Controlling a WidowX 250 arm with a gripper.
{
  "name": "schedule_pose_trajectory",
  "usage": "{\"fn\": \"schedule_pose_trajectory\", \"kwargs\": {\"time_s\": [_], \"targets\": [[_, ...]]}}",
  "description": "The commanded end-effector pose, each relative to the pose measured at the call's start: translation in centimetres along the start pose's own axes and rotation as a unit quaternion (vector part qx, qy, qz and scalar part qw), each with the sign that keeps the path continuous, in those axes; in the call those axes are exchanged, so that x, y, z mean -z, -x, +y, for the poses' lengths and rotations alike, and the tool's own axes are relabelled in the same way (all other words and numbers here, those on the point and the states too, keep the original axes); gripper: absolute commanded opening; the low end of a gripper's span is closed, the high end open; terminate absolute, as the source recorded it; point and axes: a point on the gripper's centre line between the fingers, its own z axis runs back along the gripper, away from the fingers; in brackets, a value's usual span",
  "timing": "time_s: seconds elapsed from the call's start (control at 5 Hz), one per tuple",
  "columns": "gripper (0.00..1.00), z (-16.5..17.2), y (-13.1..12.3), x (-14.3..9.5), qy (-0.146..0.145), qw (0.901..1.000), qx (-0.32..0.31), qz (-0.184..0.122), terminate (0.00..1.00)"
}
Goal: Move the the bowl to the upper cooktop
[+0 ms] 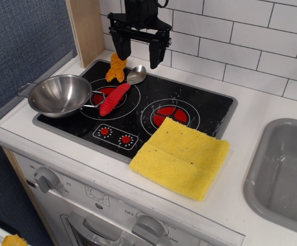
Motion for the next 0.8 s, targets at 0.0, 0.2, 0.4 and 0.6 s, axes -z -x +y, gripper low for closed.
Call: {"fn": "schedule_pose_trajectory", "kwargs": {"time_s": [0.0, 0.2, 0.4, 0.6], "targets": [[1.00, 0.0, 0.0, 0.0, 0.000, 1.0000, 0.000, 0.000, 0.00], [1.00, 1.5, 0.2, -0.5, 0.000, 0.9994, -0.035, -0.002, 0.00], [1.00, 3.2, 1.0, -1.5, -0.004, 0.9969, -0.077, -0.010, 0.00], [1.00, 5.4, 2.4, -2.0, -0.017, 0.9911, -0.132, -0.010, 0.00]]}}
